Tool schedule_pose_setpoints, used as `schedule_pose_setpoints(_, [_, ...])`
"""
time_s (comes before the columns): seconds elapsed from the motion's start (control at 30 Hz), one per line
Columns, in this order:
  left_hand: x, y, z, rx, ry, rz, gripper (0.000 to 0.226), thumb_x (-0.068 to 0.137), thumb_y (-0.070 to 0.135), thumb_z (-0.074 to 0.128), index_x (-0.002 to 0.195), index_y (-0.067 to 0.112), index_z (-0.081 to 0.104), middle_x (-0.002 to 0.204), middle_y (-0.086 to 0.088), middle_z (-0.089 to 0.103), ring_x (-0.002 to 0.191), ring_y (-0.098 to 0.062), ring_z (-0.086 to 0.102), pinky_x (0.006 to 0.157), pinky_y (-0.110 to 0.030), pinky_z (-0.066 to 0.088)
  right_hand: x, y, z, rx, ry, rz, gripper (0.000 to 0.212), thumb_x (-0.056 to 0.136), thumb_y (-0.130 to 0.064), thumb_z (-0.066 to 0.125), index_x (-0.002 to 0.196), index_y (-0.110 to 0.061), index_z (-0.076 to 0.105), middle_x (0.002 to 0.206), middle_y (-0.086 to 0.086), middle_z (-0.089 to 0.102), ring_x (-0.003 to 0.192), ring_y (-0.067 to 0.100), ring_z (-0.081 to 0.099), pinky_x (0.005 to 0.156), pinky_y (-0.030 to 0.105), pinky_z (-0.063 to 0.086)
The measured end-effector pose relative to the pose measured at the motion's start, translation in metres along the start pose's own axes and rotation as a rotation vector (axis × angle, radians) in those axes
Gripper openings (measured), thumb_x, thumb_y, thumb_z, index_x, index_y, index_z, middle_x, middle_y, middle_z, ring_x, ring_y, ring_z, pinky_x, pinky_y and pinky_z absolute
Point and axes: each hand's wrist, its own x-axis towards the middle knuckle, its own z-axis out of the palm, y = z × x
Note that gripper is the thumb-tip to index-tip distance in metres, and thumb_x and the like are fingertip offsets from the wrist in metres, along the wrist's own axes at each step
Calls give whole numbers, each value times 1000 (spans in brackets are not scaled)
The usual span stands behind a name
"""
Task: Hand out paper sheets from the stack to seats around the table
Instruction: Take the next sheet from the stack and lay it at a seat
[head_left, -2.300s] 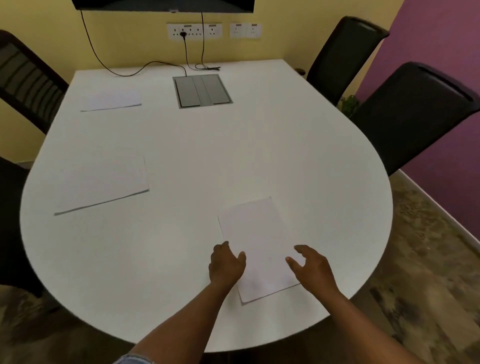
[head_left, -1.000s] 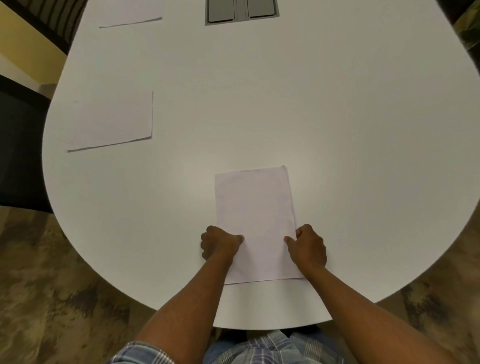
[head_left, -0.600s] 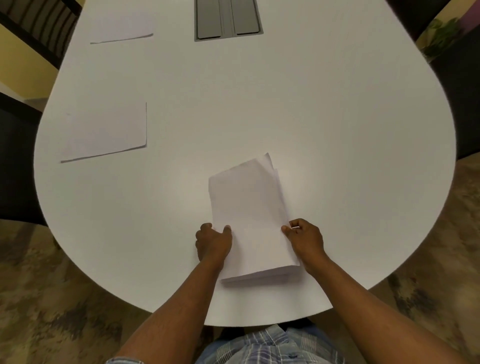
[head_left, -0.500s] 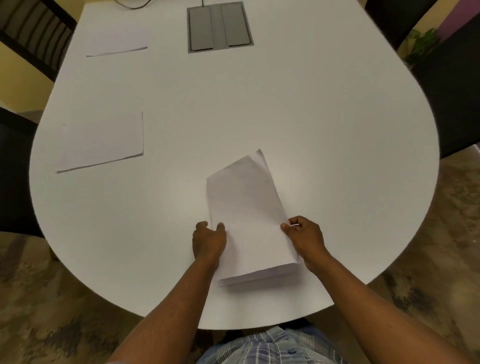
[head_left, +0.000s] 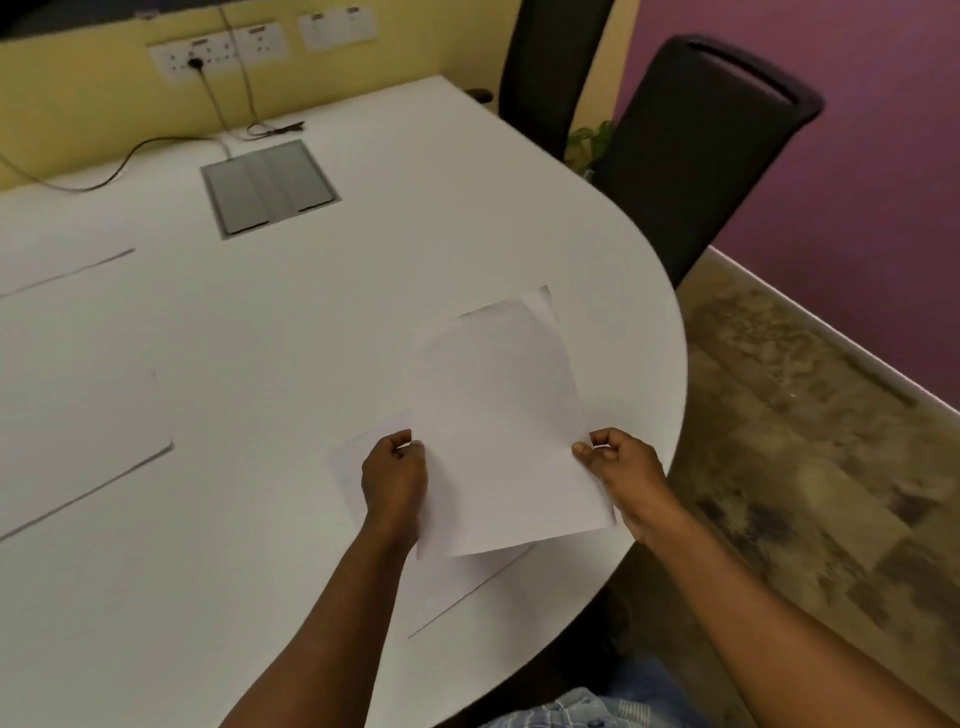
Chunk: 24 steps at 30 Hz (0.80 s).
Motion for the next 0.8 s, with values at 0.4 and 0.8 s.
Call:
schedule_pose_setpoints(0.4, [-64, 56, 215, 12, -242, 70, 24, 84, 10, 53, 100, 23, 65, 99, 3, 69, 89, -18, 66, 70, -30, 53, 40, 11, -208, 201, 138, -1, 5, 89, -22, 66, 90, -17, 66, 86, -1, 76, 81, 20, 72, 67, 35, 57])
schedule_pose_setpoints(0.8, [-128, 105, 447, 91, -382, 148, 21, 91, 12, 51, 109, 18, 62, 106, -2, 66, 98, -23, 62, 90, -42, 54, 96, -4, -418, 198, 351, -28, 6, 89, -19, 67, 85, -15, 68, 83, -2, 76, 72, 14, 73, 59, 26, 55])
